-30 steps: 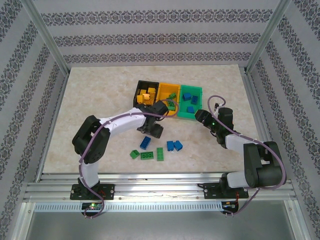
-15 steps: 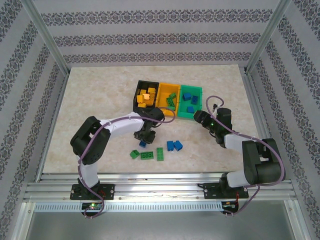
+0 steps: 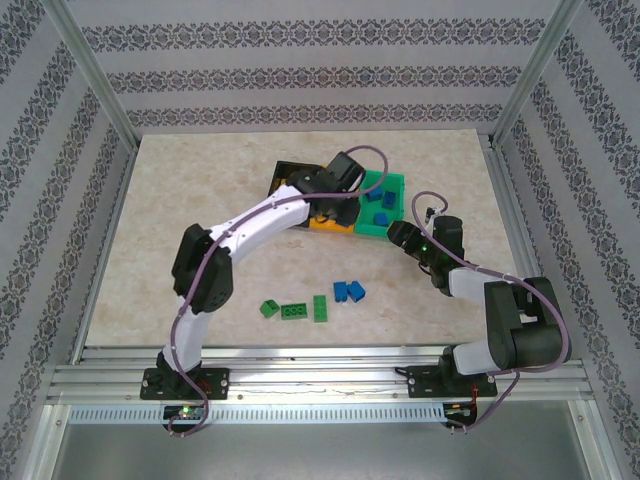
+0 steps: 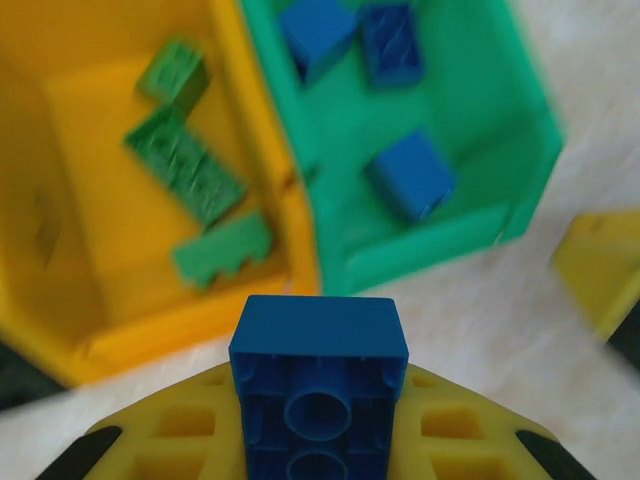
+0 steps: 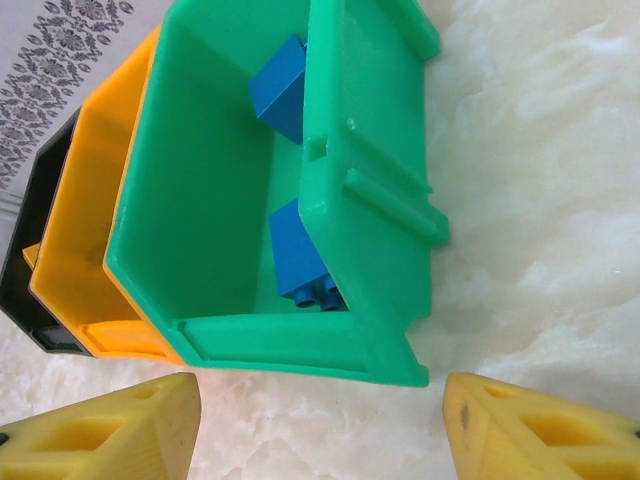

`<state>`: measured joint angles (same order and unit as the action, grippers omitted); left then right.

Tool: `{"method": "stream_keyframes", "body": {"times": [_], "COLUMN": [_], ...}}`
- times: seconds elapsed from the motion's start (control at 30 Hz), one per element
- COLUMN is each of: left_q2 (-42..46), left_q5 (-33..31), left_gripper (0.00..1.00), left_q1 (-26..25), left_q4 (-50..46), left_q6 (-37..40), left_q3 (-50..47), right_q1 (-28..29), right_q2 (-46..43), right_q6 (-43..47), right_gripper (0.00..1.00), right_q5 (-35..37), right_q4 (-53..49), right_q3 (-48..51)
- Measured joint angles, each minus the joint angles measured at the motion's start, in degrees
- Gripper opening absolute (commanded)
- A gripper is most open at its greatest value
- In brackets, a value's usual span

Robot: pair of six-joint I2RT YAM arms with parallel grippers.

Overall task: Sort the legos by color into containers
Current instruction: Place the lego in the container.

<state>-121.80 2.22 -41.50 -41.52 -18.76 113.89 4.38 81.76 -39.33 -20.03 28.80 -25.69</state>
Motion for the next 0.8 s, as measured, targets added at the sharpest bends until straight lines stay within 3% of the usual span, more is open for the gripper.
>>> {"method": "stream_keyframes", "body": {"times": [0.07,0.2,0.23,0.3,0.4,0.57,0.8], "left_q2": [-4.5,-13.9,-16.1,-19.4,-19.6,-8.9,17.4], "left_q5": [1.2,2.7,2.9,3.1,3.1,0.9,-0.7], "left_gripper": [0.25,0.66,0.71,0.75,0.76,0.76,0.74], "left_q1": [0.0,0.0,0.0,0.0,0.0,0.1,3.1], "left_q4": [0.3,-1.2,-2.3,-4.3,-6.6,-4.0,12.1], "left_q6": [0.4,1.4,1.6,2.0,2.4,3.6,3.3], "left_q3": [6.9,20.3,23.6,28.1,27.3,7.6,-29.1], "right_q1": [0.0,0.2,0.3,1.2,2.9,8.1,26.8], "right_q2": [-0.1,-0.5,-0.6,-1.2,-2.6,-5.3,-10.5], "right_q6": [0.0,0.0,0.1,0.5,1.8,3.3,7.4], "right_gripper": [0.66,0.66,0.66,0.66,0.66,0.66,0.66], "right_q5": [0.0,0.1,0.2,0.7,0.9,0.9,5.9], "right_q4": [0.0,0.0,-0.1,-0.6,-1.9,-5.9,-22.3], "right_q3": [0.0,0.0,0.0,0.0,0.0,0.4,0.4]}}
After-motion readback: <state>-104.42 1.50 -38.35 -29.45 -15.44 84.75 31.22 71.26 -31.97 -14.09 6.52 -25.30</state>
